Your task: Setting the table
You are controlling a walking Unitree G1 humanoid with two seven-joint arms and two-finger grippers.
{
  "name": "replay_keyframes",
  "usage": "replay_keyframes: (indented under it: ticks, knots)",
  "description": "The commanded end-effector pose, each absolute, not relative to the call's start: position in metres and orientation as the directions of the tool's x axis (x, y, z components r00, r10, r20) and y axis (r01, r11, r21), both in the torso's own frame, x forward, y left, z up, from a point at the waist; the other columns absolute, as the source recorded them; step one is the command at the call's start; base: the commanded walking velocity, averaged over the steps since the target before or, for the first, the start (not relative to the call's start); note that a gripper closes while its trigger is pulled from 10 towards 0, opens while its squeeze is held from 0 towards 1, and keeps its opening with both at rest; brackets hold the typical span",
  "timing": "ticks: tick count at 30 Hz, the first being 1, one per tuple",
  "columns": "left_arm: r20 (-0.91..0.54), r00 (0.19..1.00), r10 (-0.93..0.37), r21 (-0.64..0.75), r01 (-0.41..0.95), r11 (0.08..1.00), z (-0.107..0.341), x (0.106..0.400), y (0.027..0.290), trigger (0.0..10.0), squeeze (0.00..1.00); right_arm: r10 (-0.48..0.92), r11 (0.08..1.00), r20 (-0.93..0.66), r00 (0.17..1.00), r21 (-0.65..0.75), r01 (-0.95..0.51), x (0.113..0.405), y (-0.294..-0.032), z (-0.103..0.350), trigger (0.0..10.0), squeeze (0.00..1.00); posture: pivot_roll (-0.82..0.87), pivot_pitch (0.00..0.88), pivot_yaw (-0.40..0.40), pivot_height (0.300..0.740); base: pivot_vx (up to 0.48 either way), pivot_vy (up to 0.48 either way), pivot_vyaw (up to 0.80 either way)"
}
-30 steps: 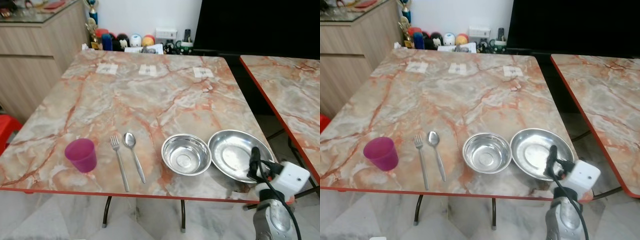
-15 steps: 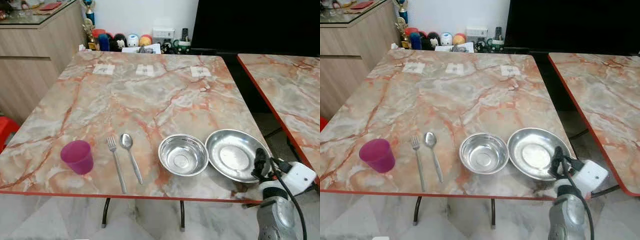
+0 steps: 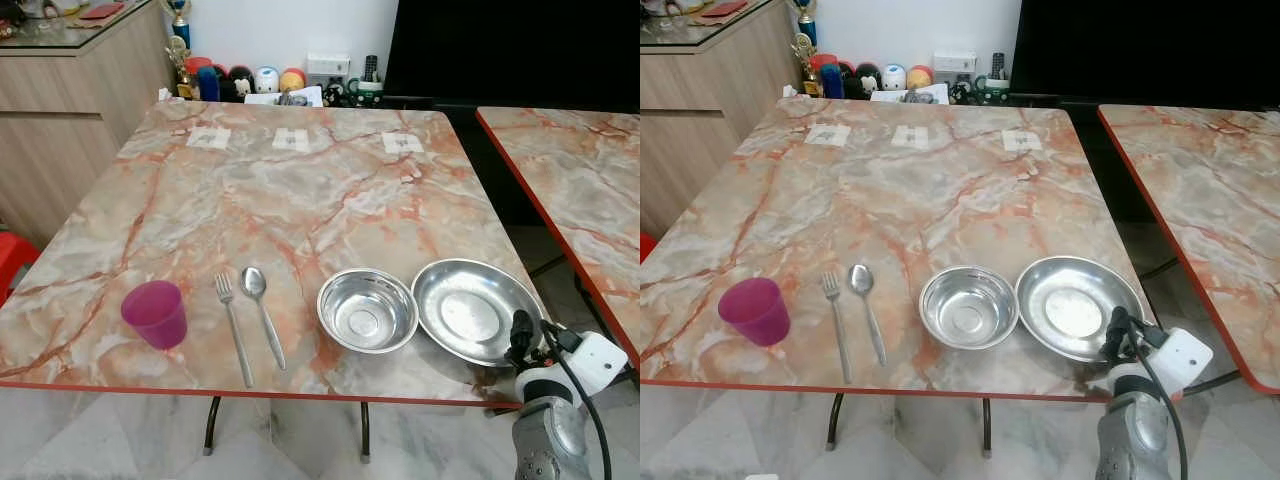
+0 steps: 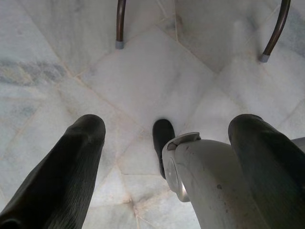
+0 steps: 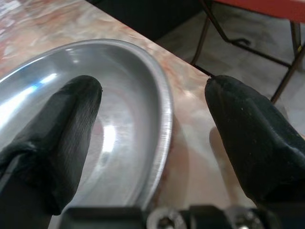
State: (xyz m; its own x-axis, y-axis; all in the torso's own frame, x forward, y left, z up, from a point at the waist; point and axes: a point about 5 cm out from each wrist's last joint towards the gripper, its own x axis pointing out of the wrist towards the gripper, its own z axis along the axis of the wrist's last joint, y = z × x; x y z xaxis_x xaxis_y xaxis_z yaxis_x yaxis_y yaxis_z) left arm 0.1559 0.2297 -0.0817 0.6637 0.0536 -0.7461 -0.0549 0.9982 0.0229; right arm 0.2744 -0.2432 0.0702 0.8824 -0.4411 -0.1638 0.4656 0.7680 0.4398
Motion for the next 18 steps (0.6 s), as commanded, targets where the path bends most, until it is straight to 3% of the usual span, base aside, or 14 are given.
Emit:
replay_keyframes:
  ticks: [1, 2, 5, 6, 18]
  knots:
    - [-0.766, 0.64, 0.049, 0.024, -0.048, 0.999, -0.086, 0.148, 0.228, 10.0, 0.0, -0.452, 0.726, -0.222, 0.864, 0.471, 0.501, 0.272, -0.245, 0.061, 7.7, 0.0, -0.01, 0.107, -0.052, 0.74, 0.0, 0.0, 0.0]
    - [-0.766, 0.64, 0.048, 0.024, -0.047, 0.999, -0.086, 0.148, 0.228, 10.0, 0.0, -0.448, 0.72, -0.227, 0.865, 0.481, 0.5, 0.272, -0.245, 0.061, 0.0, 0.0, -0.01, 0.108, -0.051, 0.74, 0.0, 0.0, 0.0]
    - [-0.767, 0.64, 0.047, 0.025, -0.044, 0.999, -0.086, 0.148, 0.228, 10.0, 0.0, -0.426, 0.734, -0.227, 0.876, 0.48, 0.481, 0.275, -0.243, 0.061, 0.0, 0.0, -0.01, 0.108, -0.052, 0.74, 0.0, 0.0, 0.0]
    - [-0.767, 0.64, 0.048, 0.026, -0.044, 0.999, -0.086, 0.148, 0.228, 10.0, 0.0, -0.417, 0.739, -0.225, 0.881, 0.48, 0.473, 0.277, -0.241, 0.062, 10.0, 0.0, -0.01, 0.108, -0.052, 0.74, 0.0, 0.0, 0.0]
    - [-0.773, 0.633, 0.051, 0.027, -0.048, 0.998, -0.087, 0.146, 0.228, 10.0, 0.0, -0.366, 0.746, -0.239, 0.9, 0.503, 0.437, 0.287, -0.233, 0.061, 10.0, 0.0, 0.0, 0.109, -0.051, 0.74, 0.0, 0.0, 0.0]
